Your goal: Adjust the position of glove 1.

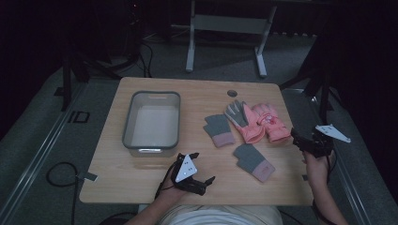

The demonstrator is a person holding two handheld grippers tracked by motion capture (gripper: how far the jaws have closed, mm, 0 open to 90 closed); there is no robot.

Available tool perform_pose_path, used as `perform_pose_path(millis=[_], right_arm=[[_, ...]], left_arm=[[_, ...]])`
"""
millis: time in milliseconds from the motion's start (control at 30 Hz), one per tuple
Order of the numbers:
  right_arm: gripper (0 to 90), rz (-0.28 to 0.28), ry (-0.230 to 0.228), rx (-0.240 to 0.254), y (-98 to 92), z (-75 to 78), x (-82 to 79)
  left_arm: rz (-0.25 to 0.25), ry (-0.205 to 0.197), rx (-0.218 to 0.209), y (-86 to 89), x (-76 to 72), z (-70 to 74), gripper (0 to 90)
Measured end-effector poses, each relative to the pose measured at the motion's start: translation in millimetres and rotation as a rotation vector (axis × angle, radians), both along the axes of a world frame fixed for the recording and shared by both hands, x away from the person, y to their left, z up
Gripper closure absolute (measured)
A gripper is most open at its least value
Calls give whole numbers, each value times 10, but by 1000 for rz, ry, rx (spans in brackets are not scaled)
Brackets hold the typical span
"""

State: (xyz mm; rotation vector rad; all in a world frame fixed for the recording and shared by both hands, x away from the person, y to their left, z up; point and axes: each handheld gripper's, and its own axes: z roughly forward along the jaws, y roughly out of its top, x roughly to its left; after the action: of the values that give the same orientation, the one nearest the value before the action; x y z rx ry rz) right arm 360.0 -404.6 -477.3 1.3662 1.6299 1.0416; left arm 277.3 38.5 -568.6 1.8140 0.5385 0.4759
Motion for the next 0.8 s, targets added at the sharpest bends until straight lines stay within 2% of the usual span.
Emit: perform_pose_path(millis=[300, 367, 467, 500, 567, 600, 700, 800], right_arm=[[117, 87, 7, 10, 298, 165, 73], [117, 105, 3, 0, 369, 208, 83], [117, 117, -6, -48, 466, 266, 107], [117, 107, -16, -71, 496, 280, 112], [120, 71, -55, -148, 569, 297, 111], [130, 67, -54, -161, 595, 303, 117], [143, 119, -18, -110, 635, 311, 172], [153, 135, 12, -111, 710, 297, 222]], left_arm=[[-1, -4, 5, -3, -6, 0, 0], [-4, -5, 7, -7, -14, 0, 0], [-6, -8, 13, -12, -15, 1, 0], [-5, -7, 12, -11, -14, 1, 0], [-3, -7, 10, -8, -11, 1, 0], [-4, -8, 12, -9, -12, 1, 0], [-4, -9, 15, -16, -15, 1, 0], [-4, -5, 12, -14, -14, 1, 0]])
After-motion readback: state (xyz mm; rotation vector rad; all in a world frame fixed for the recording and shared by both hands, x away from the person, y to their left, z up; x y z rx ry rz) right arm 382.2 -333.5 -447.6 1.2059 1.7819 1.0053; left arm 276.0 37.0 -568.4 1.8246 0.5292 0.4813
